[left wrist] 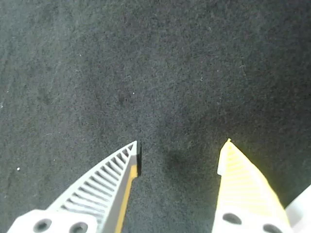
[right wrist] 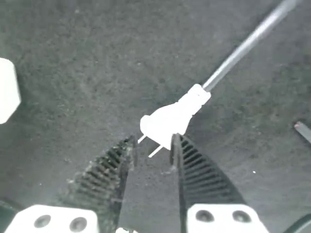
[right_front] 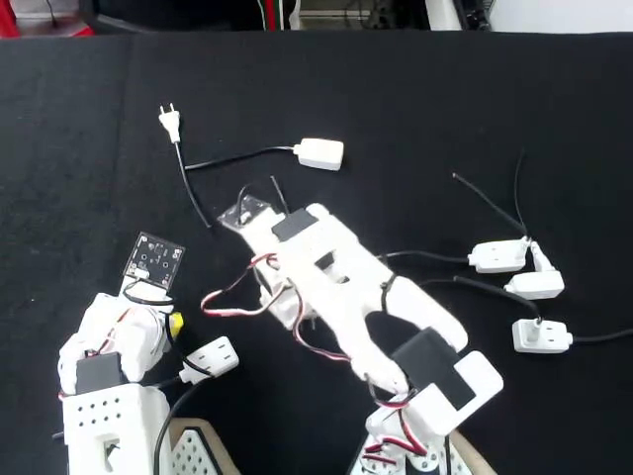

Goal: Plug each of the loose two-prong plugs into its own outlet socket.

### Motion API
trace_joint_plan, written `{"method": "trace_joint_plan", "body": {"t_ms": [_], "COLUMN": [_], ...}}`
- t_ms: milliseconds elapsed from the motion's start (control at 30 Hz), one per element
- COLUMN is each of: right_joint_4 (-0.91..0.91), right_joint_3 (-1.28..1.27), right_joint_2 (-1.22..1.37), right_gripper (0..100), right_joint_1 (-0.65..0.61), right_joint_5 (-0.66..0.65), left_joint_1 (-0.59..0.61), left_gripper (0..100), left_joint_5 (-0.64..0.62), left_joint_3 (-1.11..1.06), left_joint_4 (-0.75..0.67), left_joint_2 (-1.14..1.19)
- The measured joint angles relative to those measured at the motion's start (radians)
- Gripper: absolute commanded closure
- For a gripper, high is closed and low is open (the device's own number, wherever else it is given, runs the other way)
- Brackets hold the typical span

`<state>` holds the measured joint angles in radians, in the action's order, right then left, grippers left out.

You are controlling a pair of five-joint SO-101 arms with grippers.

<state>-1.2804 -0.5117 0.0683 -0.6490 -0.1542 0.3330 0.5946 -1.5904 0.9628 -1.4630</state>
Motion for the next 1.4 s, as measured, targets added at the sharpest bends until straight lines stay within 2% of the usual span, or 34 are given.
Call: {"method": "trace_joint_plan", "body": {"t_ms": [167,1033,1400], "right_joint_4": [0.006,-0.009,0.071], "right_joint_3": [-0.002,-0.002,-0.043], "right_joint_2": [0.0,0.0,-0.002], "right_gripper": [80.5,80.8,80.8], "right_joint_1": [-0.003,-0.043,-0.043], "right_joint_5": [0.002,0.026,0.068], "left_joint_1": [0.0,0.0,0.0], "left_gripper": [73,73,73], "left_joint_5": [0.0,0.0,0.0], "left_joint_3": [0.0,0.0,0.0], "left_joint_4": [0.0,0.0,0.0], "left_joint_2": [0.0,0.0,0.0]}}
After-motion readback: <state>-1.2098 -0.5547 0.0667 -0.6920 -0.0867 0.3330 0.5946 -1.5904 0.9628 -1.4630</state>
